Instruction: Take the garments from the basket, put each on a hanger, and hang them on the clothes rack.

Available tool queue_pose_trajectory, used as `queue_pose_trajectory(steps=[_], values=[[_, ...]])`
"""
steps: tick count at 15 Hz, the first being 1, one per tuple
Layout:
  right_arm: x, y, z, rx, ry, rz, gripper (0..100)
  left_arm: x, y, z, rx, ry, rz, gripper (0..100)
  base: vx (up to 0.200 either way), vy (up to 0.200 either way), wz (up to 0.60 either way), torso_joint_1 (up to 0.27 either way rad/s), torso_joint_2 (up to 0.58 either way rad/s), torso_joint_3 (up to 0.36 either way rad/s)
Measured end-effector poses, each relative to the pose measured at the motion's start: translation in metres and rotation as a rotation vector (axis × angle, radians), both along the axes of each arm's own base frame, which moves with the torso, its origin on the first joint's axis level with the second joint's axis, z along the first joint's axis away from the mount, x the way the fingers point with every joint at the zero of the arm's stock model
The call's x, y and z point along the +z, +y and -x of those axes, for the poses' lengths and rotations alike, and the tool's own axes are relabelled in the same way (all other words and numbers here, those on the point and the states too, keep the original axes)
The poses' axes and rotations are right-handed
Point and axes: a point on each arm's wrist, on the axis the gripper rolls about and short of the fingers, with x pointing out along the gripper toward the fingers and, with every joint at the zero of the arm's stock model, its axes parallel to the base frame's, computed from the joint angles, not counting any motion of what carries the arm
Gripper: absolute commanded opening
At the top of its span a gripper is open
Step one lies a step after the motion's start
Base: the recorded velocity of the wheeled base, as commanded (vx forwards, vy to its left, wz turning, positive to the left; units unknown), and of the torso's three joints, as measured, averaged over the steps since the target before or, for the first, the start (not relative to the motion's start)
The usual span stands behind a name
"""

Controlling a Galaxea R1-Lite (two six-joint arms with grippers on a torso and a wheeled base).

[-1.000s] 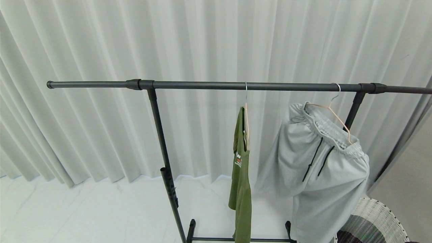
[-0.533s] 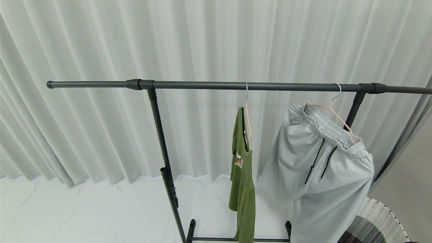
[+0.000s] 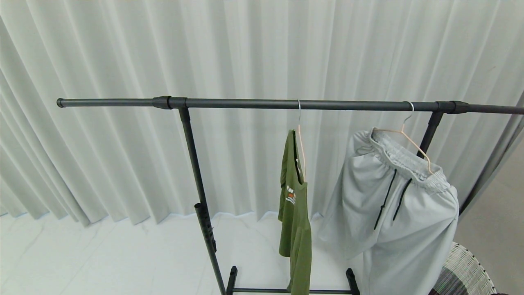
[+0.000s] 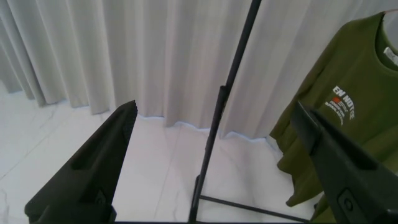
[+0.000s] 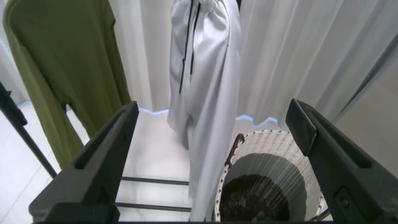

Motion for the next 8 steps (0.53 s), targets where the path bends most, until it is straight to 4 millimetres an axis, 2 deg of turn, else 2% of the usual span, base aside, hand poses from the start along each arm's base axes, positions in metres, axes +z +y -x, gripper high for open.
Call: queue_pose_trajectory(steps=[8], values=[[0.0,0.0,0.0,0.0,-0.001,0.008,100,0.0,0.0,0.0,-0.001,-0.001,0.0,100,0.0,0.0,0.0,0.0,0.0,0.0]])
